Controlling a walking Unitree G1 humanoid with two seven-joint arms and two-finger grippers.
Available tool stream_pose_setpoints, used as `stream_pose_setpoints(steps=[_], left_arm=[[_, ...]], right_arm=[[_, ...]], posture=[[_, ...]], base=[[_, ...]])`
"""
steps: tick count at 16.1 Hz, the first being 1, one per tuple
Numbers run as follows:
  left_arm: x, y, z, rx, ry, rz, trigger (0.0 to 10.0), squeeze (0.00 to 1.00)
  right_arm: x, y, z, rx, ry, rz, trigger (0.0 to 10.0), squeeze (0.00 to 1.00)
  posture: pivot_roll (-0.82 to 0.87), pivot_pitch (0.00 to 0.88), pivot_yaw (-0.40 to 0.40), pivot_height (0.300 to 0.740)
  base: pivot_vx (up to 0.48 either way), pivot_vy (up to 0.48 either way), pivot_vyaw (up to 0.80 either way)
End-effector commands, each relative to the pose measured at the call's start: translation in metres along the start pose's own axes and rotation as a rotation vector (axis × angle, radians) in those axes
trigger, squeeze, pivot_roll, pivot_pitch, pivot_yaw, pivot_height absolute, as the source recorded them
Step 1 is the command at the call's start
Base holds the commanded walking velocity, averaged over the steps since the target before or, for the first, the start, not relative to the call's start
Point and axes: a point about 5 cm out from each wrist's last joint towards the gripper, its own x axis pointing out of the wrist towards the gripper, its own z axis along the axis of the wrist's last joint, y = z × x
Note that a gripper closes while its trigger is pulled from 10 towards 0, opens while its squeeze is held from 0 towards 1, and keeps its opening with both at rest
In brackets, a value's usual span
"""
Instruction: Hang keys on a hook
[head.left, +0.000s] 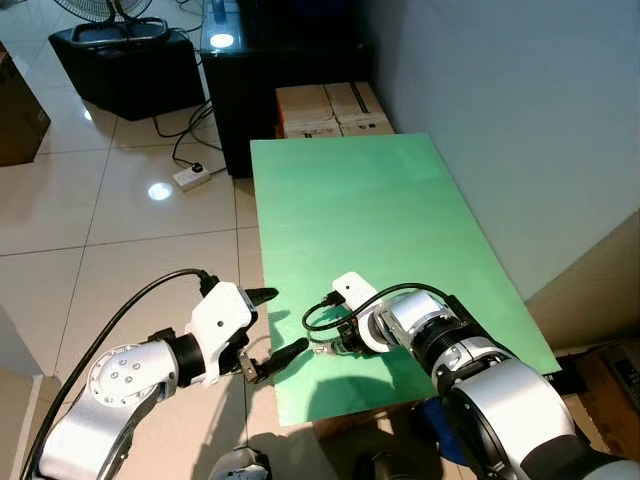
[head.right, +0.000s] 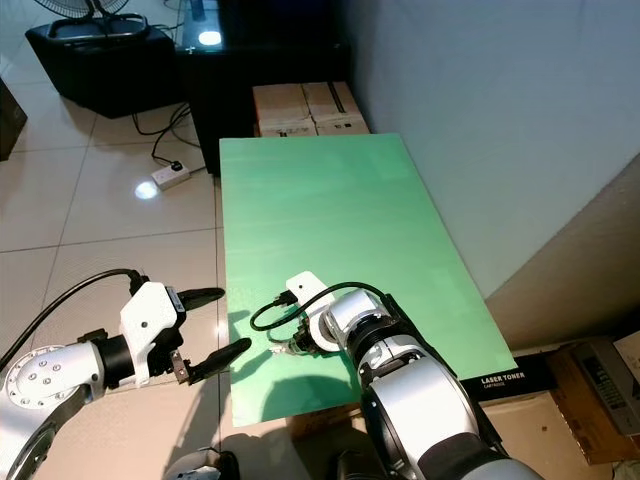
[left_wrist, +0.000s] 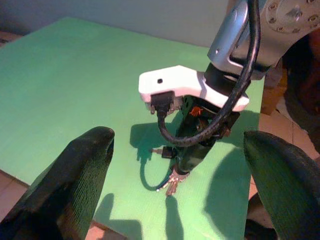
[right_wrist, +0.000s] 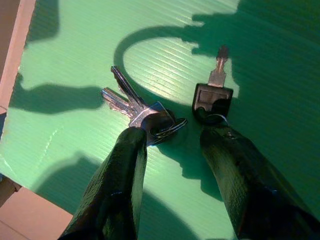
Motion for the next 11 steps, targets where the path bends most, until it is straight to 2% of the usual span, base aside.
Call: stream_pose_setpoints(steps=[1, 7, 8, 9, 11], left_arm=[[0.0, -0.0034, -0.0037, 0.006, 0.026, -0.023, 10.0, 0.0], [0.0014, 0.0, -0.0027, 0.021, 0.029, -0.021, 10.0, 0.0], [0.0005, 0.0, -0.0026, 0.024, 0.029, -0.02, 10.0, 0.0], [0.0, 0.0001, -0.0022, 0.024, 0.026, -0.017, 10.0, 0.0], [0.0001, -0.002, -0.0028, 0.024, 0.026, -0.018, 10.0, 0.0]], right_arm=[[0.0, -0.0001, 0.0003, 0.017, 0.0, -0.009, 10.0, 0.0], [0.0011, 0.0004, 0.0014, 0.042, -0.021, -0.028, 10.0, 0.0], [0.0015, 0.0008, 0.0012, 0.045, -0.022, -0.028, 2.6, 0.0], [0.0022, 0.0013, 0.0004, 0.044, -0.022, -0.03, 0.0, 0.0], [0.0037, 0.0009, -0.0022, 0.05, -0.024, -0.041, 0.0, 0.0]], posture=[[0.03, 0.156, -0.053, 0.74], [0.03, 0.158, -0.054, 0.74], [0.04, 0.16, -0.05, 0.74], [0.04, 0.163, -0.05, 0.74], [0.04, 0.163, -0.047, 0.74]], base=[[0.0, 0.0, 0.0], [0.0, 0.0, 0.0], [0.0, 0.0, 0.0], [0.0, 0.0, 0.0], [0.0, 0.0, 0.0]])
